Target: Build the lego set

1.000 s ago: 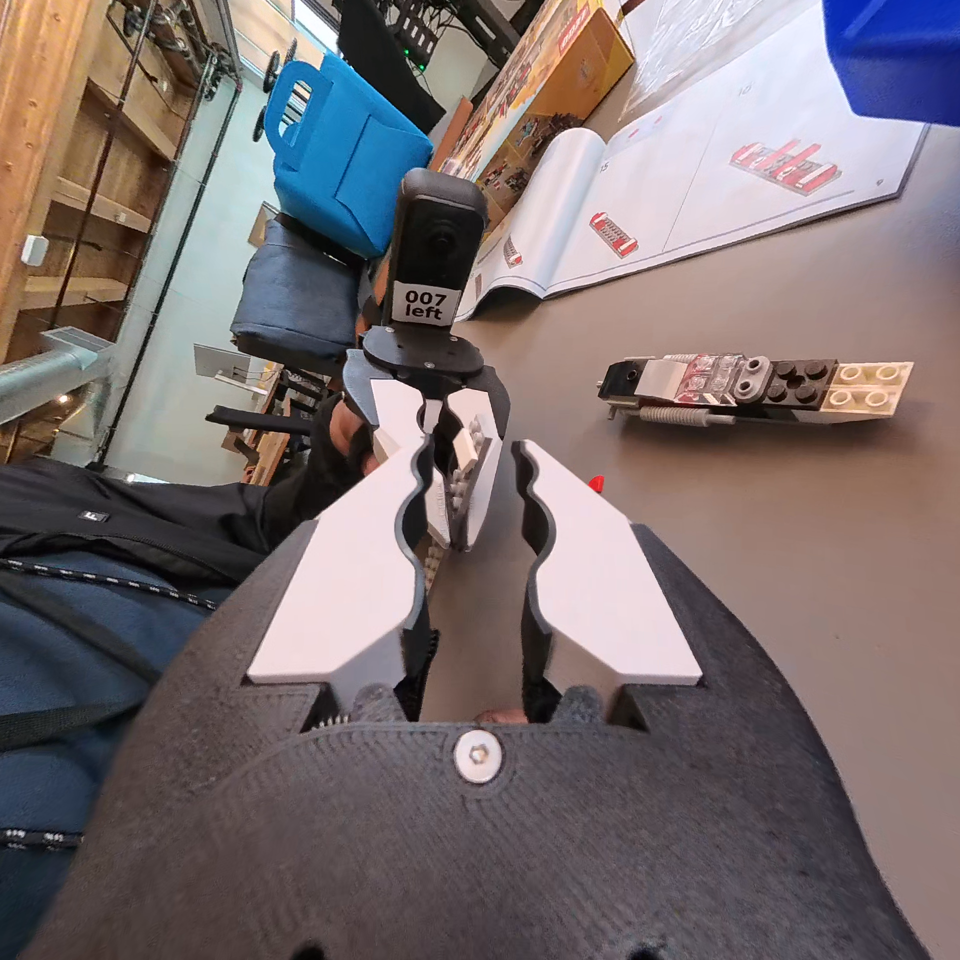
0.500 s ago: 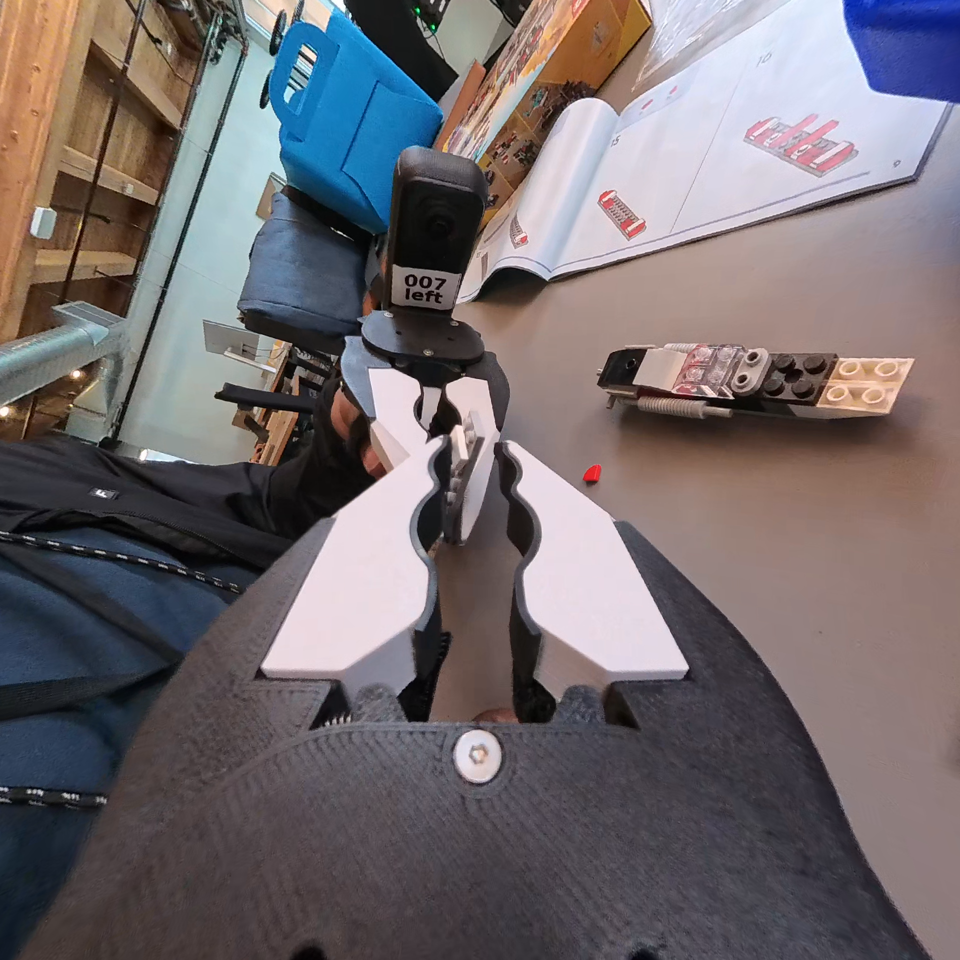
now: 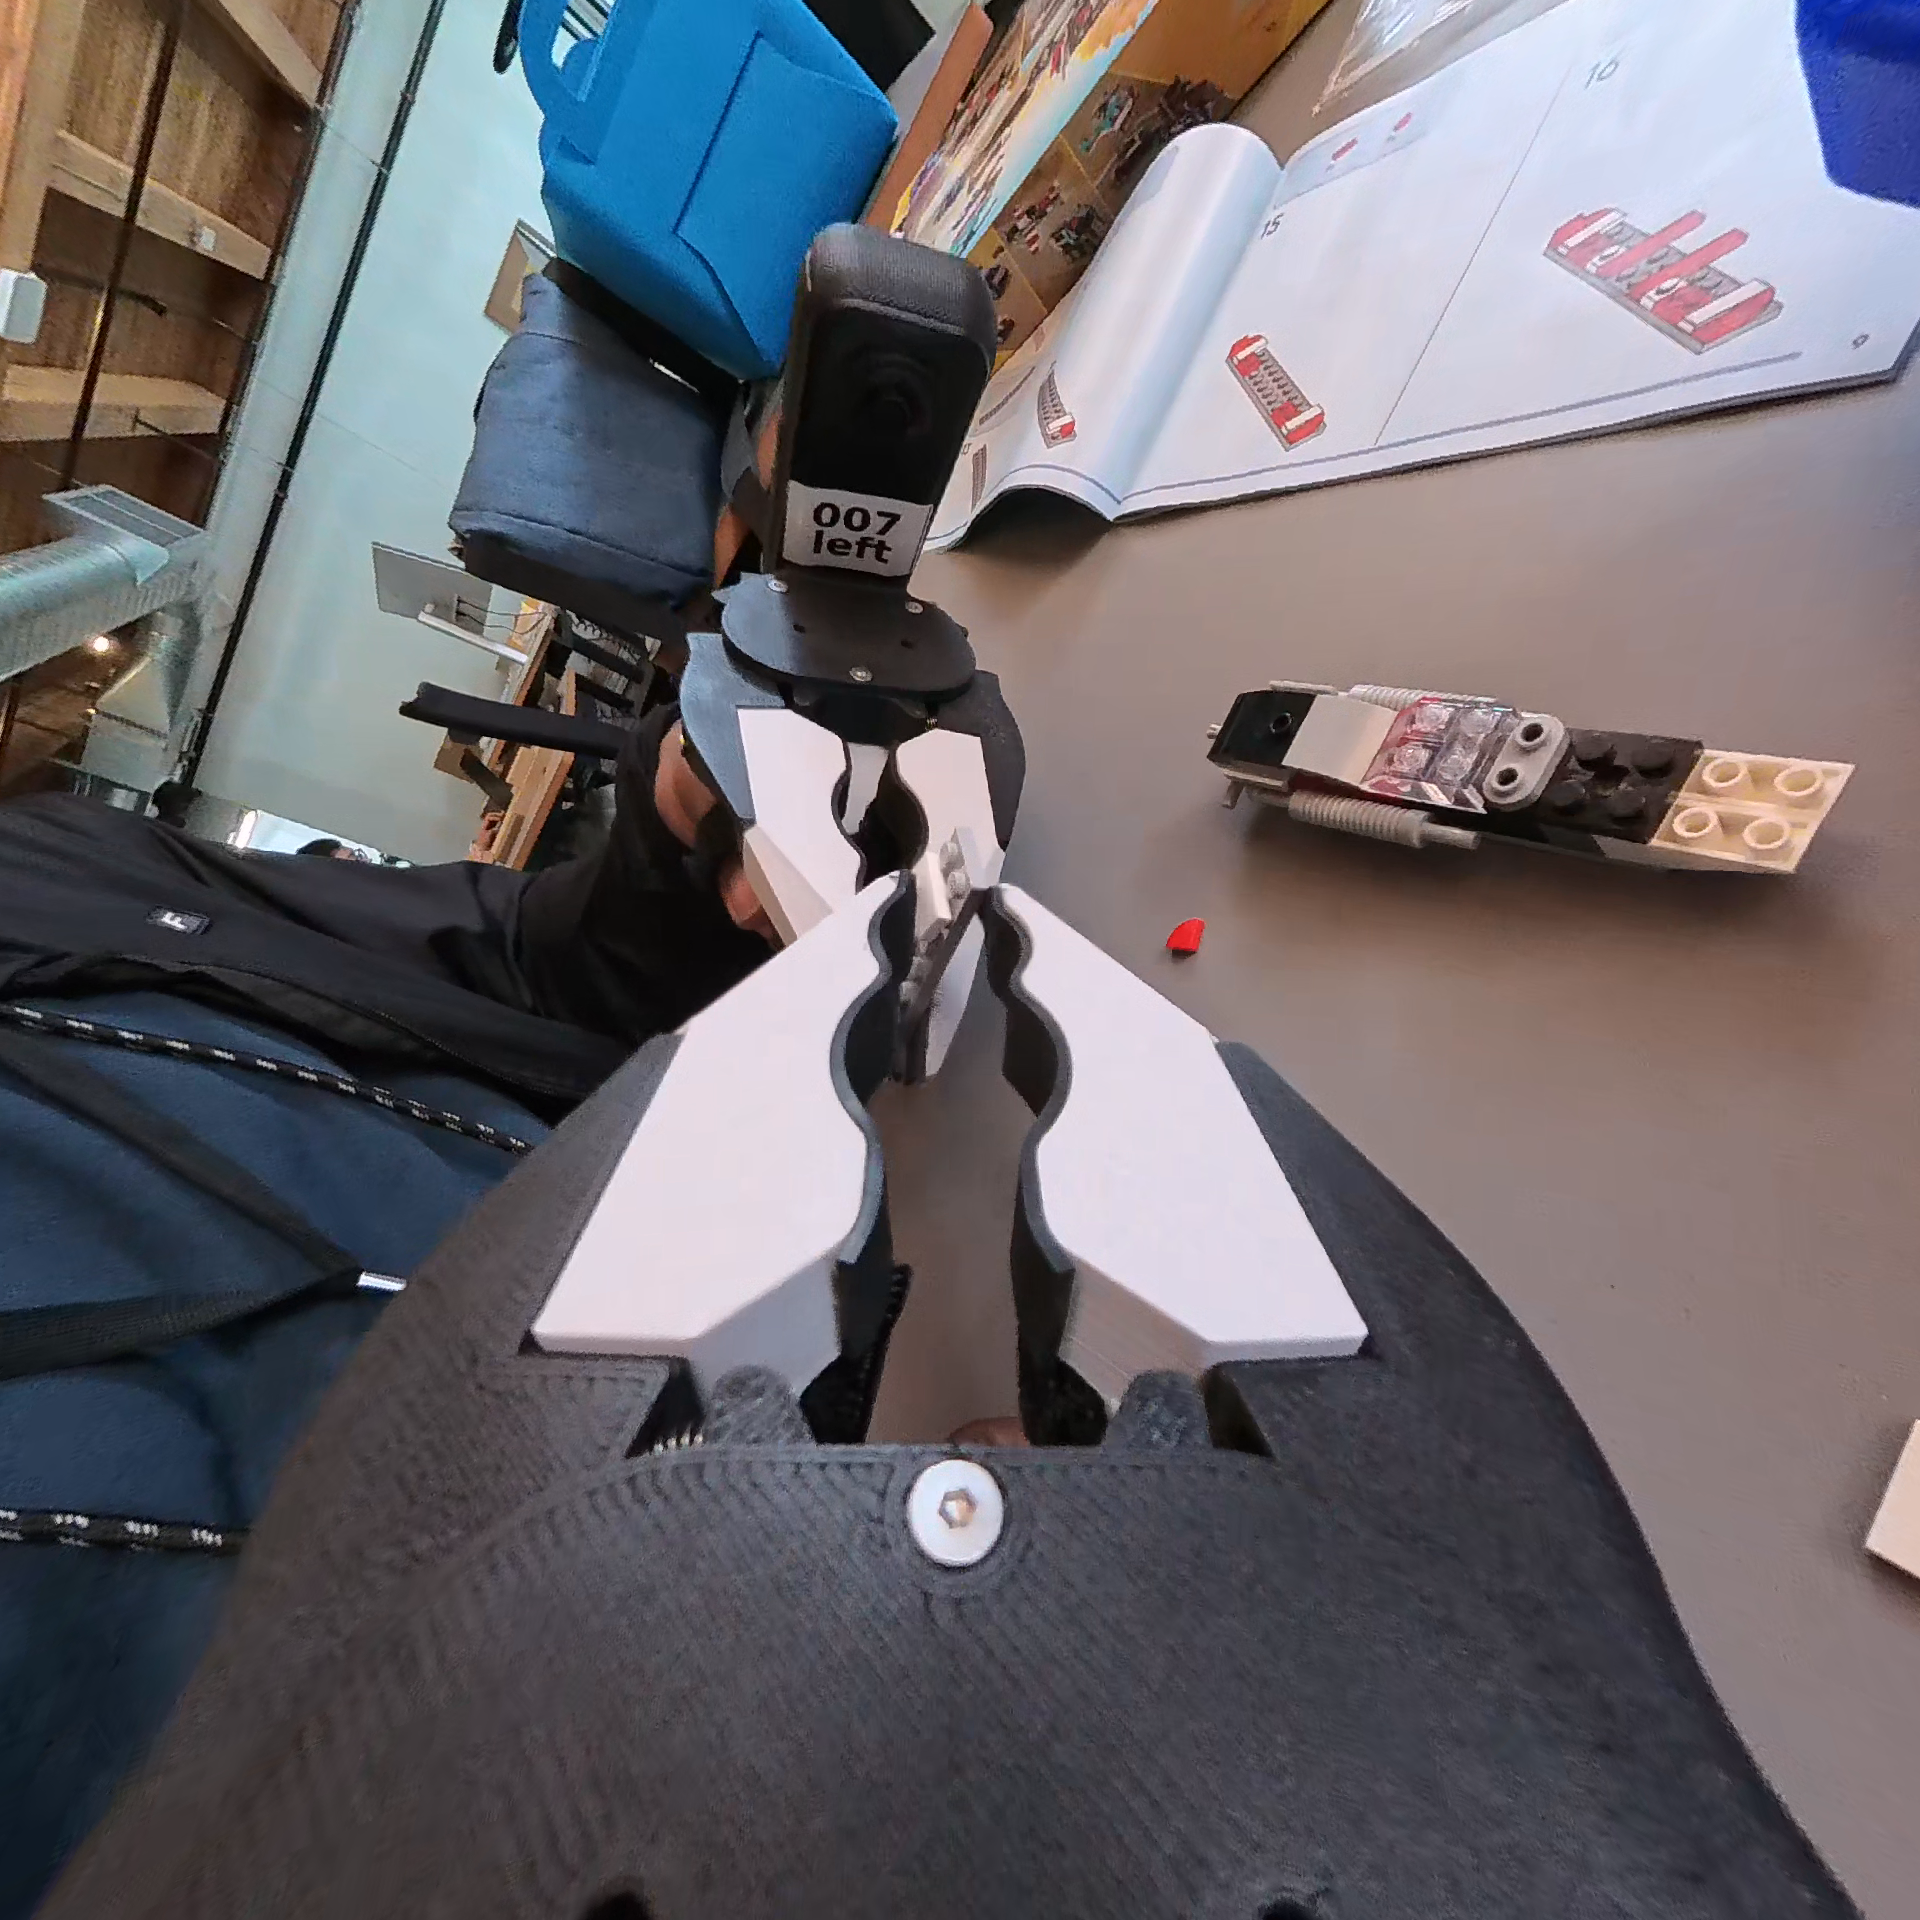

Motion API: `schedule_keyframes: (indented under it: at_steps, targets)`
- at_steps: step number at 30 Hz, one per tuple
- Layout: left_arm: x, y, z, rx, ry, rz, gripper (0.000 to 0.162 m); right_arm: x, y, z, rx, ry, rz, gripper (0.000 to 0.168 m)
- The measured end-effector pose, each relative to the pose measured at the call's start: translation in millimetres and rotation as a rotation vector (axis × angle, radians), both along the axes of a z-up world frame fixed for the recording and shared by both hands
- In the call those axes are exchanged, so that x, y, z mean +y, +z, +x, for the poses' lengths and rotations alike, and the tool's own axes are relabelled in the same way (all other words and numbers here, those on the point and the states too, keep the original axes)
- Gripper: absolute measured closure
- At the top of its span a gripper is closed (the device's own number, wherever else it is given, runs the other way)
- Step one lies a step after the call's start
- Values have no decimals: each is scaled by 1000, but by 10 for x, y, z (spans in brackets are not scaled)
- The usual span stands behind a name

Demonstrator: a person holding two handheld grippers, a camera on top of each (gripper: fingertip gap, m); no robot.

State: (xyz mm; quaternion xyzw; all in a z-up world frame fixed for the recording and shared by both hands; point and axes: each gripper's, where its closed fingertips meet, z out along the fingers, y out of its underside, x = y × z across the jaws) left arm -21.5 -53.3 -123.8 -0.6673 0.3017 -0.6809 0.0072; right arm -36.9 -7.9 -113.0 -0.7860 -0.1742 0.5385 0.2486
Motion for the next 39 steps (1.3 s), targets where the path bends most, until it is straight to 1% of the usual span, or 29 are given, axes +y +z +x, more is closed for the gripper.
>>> schedule_keyframes:
  at_steps: [11,16,29,35,39]
  targets:
    - [-17,-2,0,1,-8,11,157,-18,7,2,-12,17,14,158]
    - [-36,-5,2,2,-17,18,157,-39,13,7,-44,40,47,159]
    - [-25,45,-6,-29,-19,17,155,-31,67,0,-97,37,124,161]
    - [9,150,-41,-88,-19,11,150,-38,171,-5,-71,33,142,162]
    - [-7,215,-48,-120,-31,1,136,-34,196,-6,-72,30,153,163]
